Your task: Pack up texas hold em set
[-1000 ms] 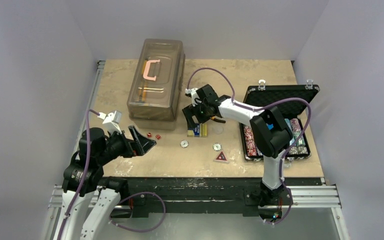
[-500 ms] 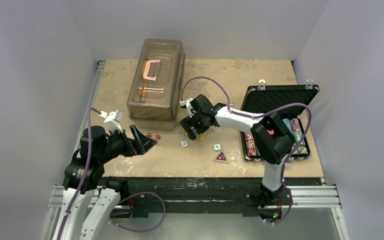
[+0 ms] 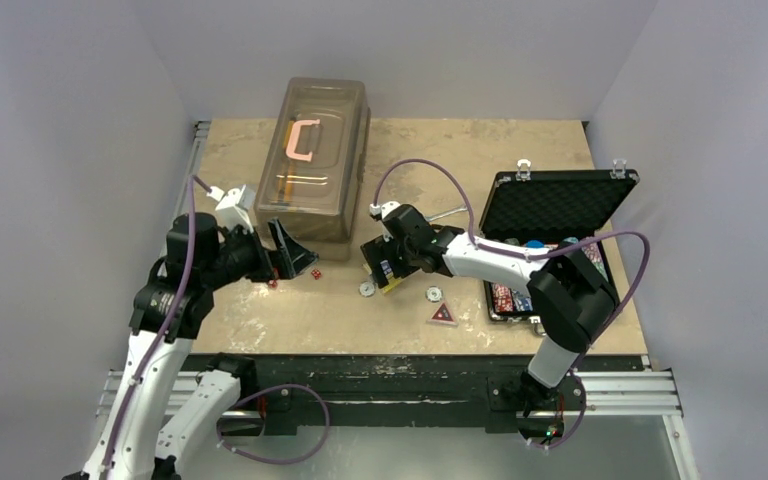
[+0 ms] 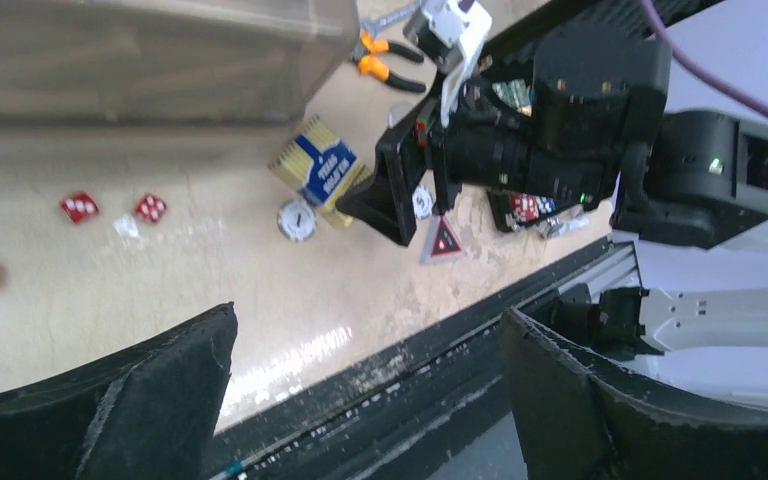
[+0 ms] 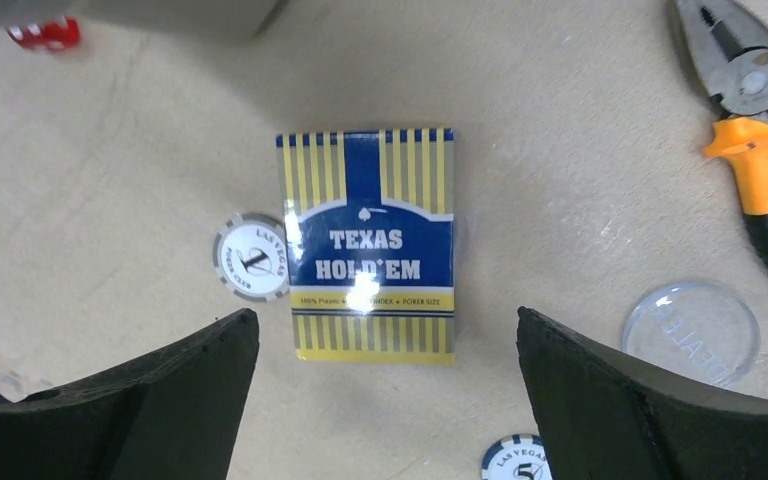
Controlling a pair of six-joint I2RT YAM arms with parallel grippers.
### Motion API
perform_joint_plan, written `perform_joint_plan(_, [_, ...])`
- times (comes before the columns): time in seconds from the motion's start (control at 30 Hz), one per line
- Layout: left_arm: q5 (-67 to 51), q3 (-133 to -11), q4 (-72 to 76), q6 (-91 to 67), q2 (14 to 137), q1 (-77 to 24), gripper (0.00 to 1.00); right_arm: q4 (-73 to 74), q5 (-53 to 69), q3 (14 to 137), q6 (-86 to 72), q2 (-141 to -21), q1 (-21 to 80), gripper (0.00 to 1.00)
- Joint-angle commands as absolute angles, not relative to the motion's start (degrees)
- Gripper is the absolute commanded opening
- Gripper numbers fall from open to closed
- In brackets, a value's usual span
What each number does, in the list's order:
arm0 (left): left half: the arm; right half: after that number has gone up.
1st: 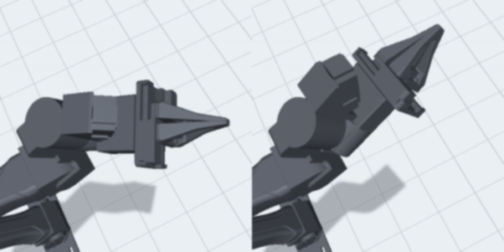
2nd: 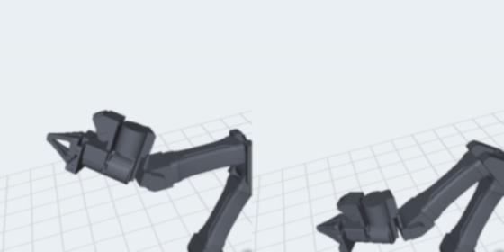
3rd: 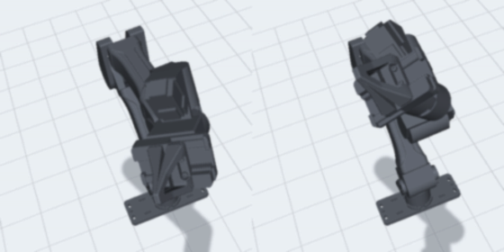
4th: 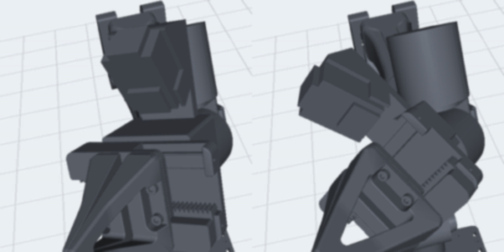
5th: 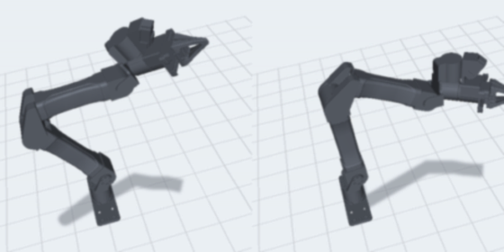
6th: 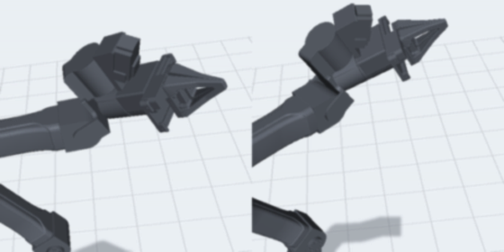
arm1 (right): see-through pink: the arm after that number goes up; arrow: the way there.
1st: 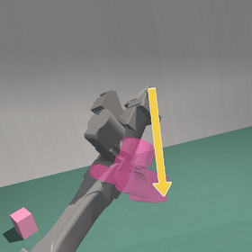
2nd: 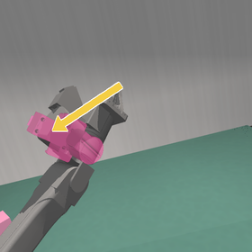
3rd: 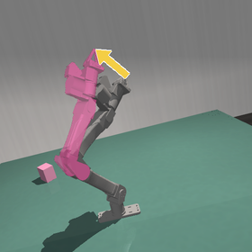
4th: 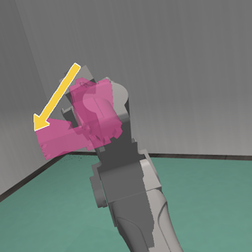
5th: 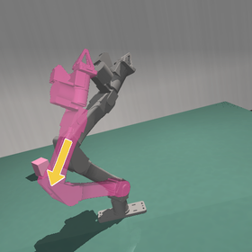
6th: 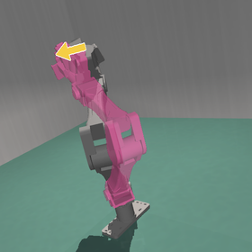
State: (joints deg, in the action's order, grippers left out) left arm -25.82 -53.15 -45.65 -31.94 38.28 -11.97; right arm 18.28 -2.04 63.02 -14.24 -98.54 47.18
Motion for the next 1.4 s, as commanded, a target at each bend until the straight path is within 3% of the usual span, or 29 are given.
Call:
perform_joint_plan(0.0, [-22.94, -59.33, -39.17, -26.86, 42.77, -11.78, 0.98, 7.33, -5.60, 60.19, -19.02, -95.63, 47.28, 0.96])
perform_joint_plan(0.27, [-18.32, -55.83, -29.47, -26.44, 45.08, -11.78, 0.99, 2.34, -3.83, 58.72, -14.18, -96.90, 47.69, 0.84])
perform_joint_plan(0.67, [-18.05, -49.71, -24.54, -19.87, 38.21, -11.34, 0.99, 2.87, -5.32, 58.44, -9.72, -99.66, 48.73, 0.88])
perform_joint_plan(1.37, [-12.12, -47.40, -24.36, -19.64, 33.22, -11.34, 0.97, 4.23, -14.01, 61.49, -9.58, -103.73, 52.23, 0.81])
